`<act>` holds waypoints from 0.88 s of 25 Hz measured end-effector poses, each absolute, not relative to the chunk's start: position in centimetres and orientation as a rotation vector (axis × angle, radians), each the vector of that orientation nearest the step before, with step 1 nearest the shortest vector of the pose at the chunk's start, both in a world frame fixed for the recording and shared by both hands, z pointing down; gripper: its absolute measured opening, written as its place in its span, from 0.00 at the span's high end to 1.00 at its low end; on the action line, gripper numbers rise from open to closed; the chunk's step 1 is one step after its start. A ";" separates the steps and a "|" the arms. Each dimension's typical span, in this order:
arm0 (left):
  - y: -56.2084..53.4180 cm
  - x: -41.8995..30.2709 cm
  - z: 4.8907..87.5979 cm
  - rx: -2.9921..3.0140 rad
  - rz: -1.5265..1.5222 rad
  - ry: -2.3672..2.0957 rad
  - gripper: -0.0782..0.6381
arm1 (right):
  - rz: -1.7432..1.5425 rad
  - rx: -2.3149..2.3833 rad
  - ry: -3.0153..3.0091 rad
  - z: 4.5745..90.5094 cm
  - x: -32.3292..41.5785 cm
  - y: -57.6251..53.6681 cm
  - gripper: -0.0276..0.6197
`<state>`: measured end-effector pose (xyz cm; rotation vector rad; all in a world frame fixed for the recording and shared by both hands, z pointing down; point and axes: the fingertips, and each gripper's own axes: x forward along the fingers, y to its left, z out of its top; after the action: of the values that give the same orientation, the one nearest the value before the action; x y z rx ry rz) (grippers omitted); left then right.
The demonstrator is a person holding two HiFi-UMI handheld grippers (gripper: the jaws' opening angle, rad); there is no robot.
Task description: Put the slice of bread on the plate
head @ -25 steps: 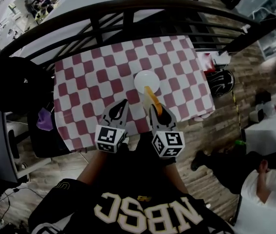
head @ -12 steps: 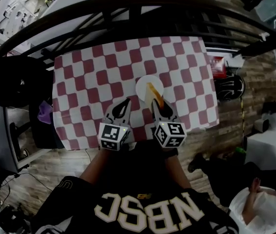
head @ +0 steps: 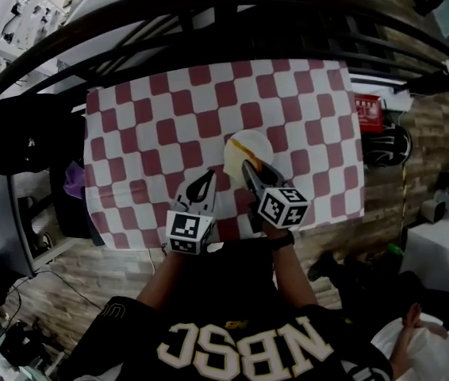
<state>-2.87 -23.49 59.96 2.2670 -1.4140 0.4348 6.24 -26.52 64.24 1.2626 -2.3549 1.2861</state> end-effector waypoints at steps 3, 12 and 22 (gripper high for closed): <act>-24.0 -2.6 59.7 2.288 0.426 -1.437 0.87 | 1.295 1.214 -2.343 65.5 6.1 -27.5 0.80; -23.6 -2.1 61.1 2.287 0.484 -1.453 0.87 | 1.121 1.199 -2.271 67.9 7.8 -29.3 0.78; -23.1 -1.6 60.8 2.303 0.528 -1.449 0.87 | 0.585 1.179 -2.087 70.6 9.5 -30.7 0.62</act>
<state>-1.59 -23.11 60.82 2.3026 -1.4485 0.5282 9.49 -30.73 70.57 1.1789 -2.0874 0.5846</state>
